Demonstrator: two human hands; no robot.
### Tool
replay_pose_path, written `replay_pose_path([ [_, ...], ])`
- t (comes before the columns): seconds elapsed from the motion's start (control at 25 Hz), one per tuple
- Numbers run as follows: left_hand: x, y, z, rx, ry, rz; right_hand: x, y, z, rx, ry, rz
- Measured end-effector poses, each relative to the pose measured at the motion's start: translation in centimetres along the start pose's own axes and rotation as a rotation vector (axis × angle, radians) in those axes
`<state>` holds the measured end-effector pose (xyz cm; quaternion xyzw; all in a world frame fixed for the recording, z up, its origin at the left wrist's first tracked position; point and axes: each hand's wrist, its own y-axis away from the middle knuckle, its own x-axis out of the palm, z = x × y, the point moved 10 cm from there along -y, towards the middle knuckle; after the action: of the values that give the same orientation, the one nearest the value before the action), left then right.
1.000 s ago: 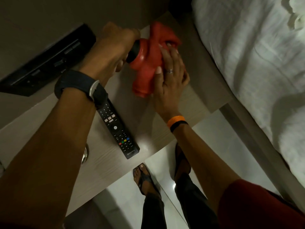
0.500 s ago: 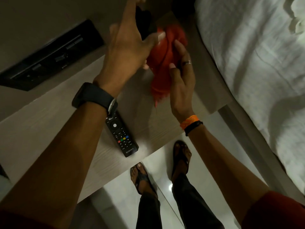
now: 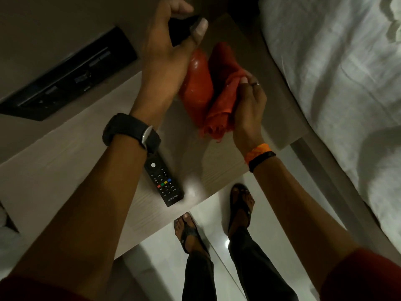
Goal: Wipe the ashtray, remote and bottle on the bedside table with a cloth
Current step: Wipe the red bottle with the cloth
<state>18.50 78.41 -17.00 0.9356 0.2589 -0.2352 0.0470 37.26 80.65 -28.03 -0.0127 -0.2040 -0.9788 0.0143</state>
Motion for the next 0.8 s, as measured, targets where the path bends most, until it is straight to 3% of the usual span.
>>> replay_pose_path([
  [0.08, -0.4, 0.3, 0.0, -0.038, 0.039, -0.104, 2.2, 2.4, 2.8, -0.149, -0.030, 0.077],
  [0.12, -0.3, 0.5, 0.3, -0.091, 0.076, -0.117, 3.5, 4.1, 3.8, -0.247, 0.081, 0.110],
  [0.2, 0.4, 0.6, 1.2, -0.242, 0.197, -0.045, 5.7, 6.5, 4.1, -0.418, 0.413, 0.139],
  [0.28, 0.6, 0.4, 2.1, -0.327, 0.194, 0.054, 5.6, 6.0, 3.4, -0.497, 0.565, 0.099],
  [0.32, 0.2, 0.1, 2.0, -0.315, 0.129, 0.072, 4.7, 5.0, 2.7, -0.485, 0.569, 0.069],
  [0.44, -1.4, -0.1, 1.1, -0.238, -0.017, 0.011, 1.4, 2.0, -0.9, -0.219, 0.433, 0.070],
  [0.52, -1.4, 0.3, 0.6, -0.219, -0.072, -0.051, 1.0, 2.0, -1.1, -0.185, 0.383, 0.092],
  [0.64, -0.8, 1.2, 0.2, -0.200, -0.074, -0.117, 4.0, 4.8, 3.1, -0.483, 0.365, 0.098],
  [0.72, -1.0, 1.6, -0.2, -0.176, -0.077, -0.169, 5.9, 6.3, 4.4, -0.658, 0.490, 0.062],
  [0.8, -1.3, 2.1, -0.8, -0.152, -0.066, -0.218, 5.7, 6.0, 3.2, -0.714, 0.621, 0.036],
])
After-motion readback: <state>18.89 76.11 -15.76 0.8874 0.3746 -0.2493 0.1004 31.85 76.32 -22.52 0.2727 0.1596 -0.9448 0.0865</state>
